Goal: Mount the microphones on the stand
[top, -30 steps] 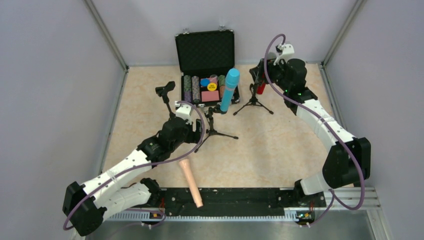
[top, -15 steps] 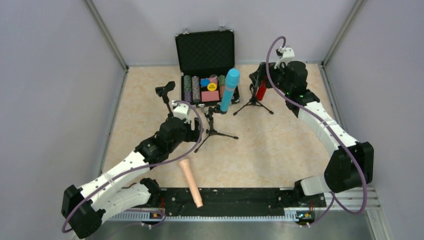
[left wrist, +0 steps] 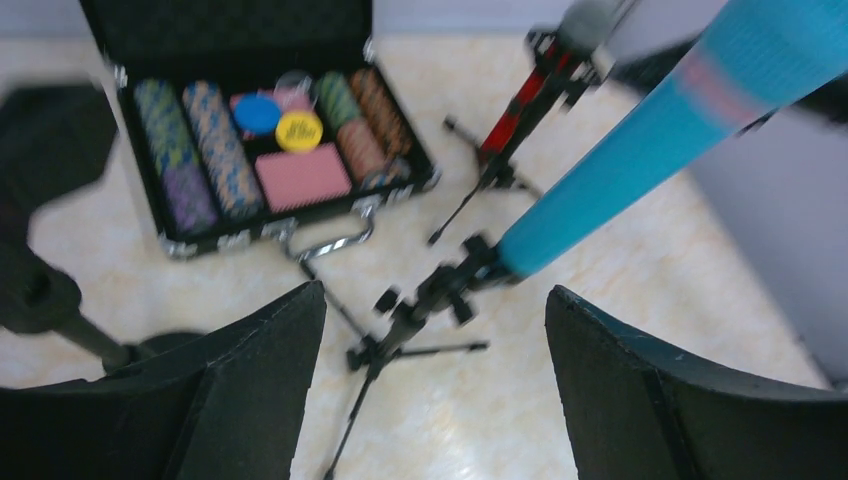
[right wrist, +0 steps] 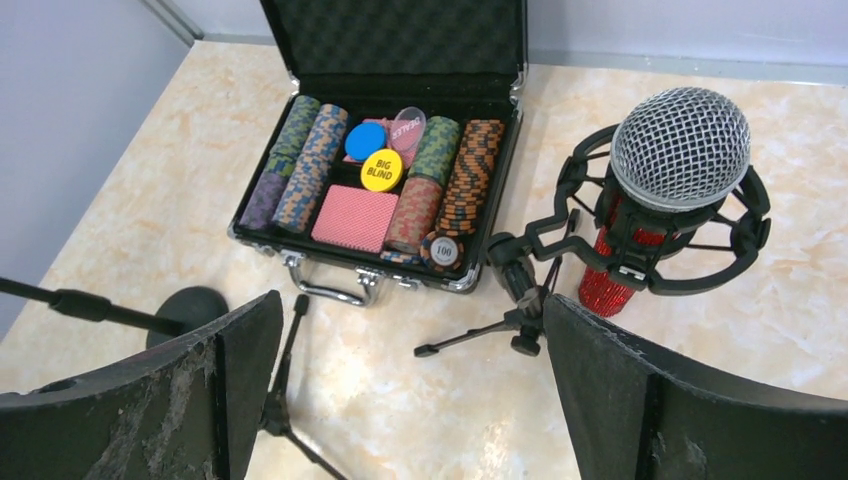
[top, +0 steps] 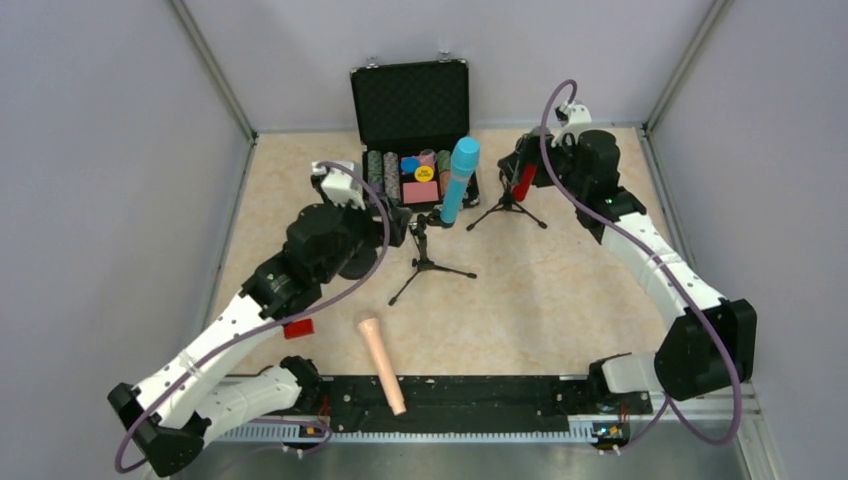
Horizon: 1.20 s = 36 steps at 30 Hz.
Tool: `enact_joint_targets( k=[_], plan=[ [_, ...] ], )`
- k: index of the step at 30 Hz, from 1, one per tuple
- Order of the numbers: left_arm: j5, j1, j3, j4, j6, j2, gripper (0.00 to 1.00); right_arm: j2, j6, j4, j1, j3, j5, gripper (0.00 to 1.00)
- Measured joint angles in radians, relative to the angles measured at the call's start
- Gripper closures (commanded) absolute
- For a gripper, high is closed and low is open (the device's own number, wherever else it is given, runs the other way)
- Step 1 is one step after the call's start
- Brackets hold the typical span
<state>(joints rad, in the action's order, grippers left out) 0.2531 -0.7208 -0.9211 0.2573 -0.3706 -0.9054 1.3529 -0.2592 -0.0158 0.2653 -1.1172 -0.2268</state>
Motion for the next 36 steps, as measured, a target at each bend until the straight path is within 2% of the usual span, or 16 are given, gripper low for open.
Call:
enact_joint_targets(
  k=[8,11,17,22,27,36],
  plan=[
    [-0.022,0.000,-0.451,0.018,-0.118,-0.040,0.16,-0.102,-0.042,-0.084,0.000,0.009,-0.051,0.01],
    [-0.034,0.000,-0.542,0.023,-0.196,-0.060,0.16,-0.152,-0.060,-0.107,0.000,0.029,-0.079,0.01],
    [-0.051,0.000,-0.518,0.051,-0.328,-0.071,0.17,-0.258,-0.099,-0.114,0.000,0.171,-0.130,0.01],
    [-0.056,0.000,-0.377,0.056,-0.386,-0.058,0.18,-0.357,-0.124,-0.112,0.000,0.328,-0.143,0.01],
    [-0.060,0.000,-0.288,0.060,-0.402,-0.017,0.18,-0.420,-0.134,-0.106,0.000,0.406,-0.147,0.01],
    [-0.135,0.000,-0.285,0.020,-0.410,0.018,0.19,-0.470,-0.145,-0.076,0.000,0.476,-0.163,0.01]
  ],
)
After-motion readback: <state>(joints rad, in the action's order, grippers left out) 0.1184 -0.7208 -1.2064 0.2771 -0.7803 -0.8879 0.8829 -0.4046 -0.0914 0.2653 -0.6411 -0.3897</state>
